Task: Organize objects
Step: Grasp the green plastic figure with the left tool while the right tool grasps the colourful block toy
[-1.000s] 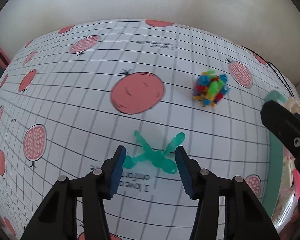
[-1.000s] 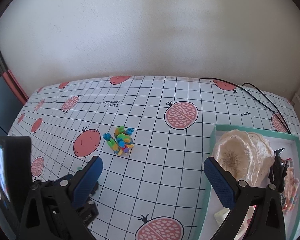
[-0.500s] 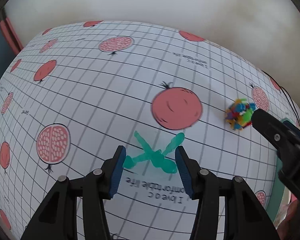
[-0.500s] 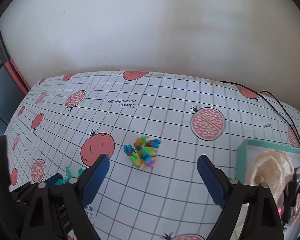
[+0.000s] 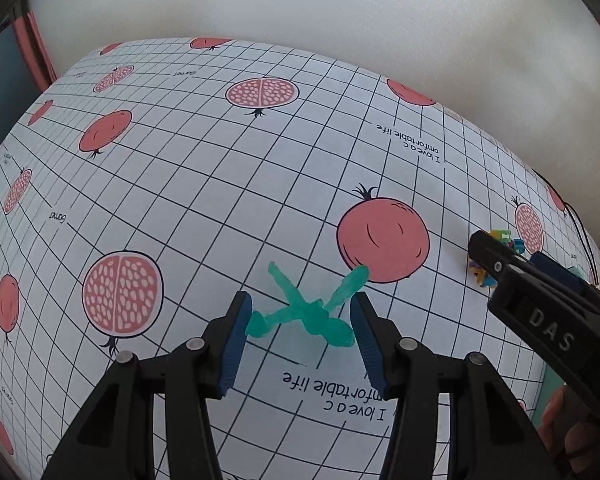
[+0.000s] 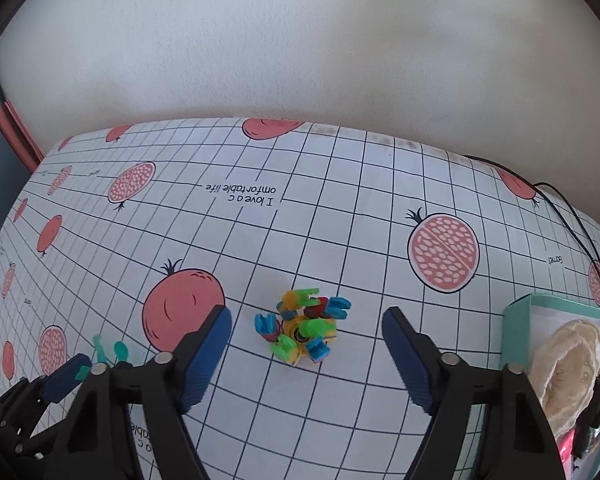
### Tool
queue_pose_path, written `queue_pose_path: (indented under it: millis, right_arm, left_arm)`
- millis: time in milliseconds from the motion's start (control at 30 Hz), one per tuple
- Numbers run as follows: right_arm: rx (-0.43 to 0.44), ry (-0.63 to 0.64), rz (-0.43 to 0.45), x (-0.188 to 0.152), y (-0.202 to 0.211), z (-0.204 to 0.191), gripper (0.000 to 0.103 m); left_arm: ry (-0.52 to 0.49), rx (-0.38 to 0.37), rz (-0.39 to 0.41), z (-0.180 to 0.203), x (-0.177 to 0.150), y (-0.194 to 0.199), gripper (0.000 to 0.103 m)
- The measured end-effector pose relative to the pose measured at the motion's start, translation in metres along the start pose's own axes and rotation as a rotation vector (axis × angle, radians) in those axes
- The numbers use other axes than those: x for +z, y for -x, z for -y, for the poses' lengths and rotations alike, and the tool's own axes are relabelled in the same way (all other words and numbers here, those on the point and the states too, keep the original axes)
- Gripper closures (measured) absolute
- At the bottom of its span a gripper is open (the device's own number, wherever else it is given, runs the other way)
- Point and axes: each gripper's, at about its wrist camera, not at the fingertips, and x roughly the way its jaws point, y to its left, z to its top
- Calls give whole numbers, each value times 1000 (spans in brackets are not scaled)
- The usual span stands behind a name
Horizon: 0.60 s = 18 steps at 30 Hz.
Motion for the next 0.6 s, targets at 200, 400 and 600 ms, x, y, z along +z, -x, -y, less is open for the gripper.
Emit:
queue_pose_path:
  millis: [200, 400, 600]
  right_arm:
    - [-20, -2, -20, 3, -7, -1, 38]
    - [-15, -9, -34, 3, -12, -2, 45]
    - [-14, -20, -59, 1, -18, 0, 56]
  left_arm:
    - [5, -9, 0, -3, 3, -2, 50]
    - [8, -15, 0, -3, 3, -1, 50]
    - [4, -19, -1, -1, 3, -1, 50]
